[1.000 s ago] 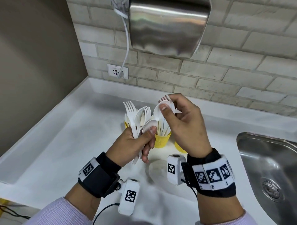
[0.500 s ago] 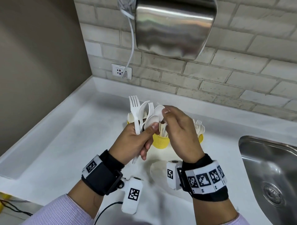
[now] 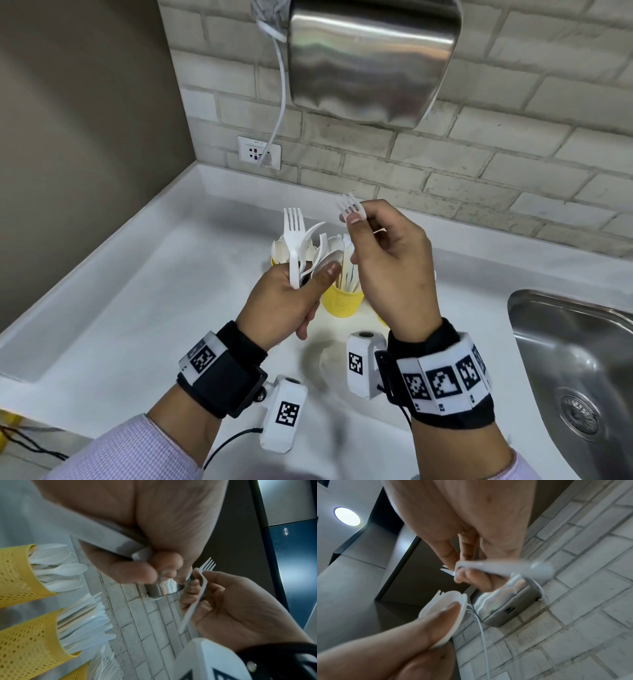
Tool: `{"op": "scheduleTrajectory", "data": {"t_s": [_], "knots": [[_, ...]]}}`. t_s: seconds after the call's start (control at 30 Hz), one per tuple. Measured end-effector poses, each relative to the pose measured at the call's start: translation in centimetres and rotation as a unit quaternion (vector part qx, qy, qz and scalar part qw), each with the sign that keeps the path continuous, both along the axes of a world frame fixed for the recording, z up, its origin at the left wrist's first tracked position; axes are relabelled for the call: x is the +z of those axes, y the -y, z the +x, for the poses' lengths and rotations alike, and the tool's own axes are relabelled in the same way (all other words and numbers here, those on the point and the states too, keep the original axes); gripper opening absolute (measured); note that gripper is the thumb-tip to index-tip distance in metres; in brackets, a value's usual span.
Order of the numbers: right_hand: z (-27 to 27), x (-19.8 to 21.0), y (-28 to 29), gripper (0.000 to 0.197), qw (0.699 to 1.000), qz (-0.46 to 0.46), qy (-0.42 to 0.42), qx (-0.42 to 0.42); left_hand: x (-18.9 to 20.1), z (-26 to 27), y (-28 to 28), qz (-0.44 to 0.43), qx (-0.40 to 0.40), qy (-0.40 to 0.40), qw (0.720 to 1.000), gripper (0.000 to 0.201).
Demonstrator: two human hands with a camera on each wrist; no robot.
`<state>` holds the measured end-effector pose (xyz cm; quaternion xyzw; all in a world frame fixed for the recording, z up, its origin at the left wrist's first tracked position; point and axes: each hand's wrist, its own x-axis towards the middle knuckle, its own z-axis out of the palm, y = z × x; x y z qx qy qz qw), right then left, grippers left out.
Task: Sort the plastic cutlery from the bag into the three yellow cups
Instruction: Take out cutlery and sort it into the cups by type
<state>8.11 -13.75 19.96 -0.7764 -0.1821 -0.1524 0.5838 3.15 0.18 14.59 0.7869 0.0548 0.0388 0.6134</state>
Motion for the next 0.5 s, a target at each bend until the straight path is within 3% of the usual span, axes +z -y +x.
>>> {"op": "scheduleTrajectory", "data": {"t_s": [0.13,0.27,0.5], "knots": [[1.8,0.6,0.2,0.016,0.998,-0.064,-0.006,-0.012,0.0,-0.1,-0.1,0.028,-0.01,0.002,1.0,0.066],[3.0,1.4,0.1,0.024,0.975,-0.199,-0.063,0.08,0.1,0.0,-0.2,0.042,-0.039,-0.011,0.998,0.059],[2.7,2.1,-0.2,0.037,0.953,-0.189,-0.145,0.186,0.1,0.1,-0.2,0.051,-0.062,-0.02,0.997,0.059]]}}
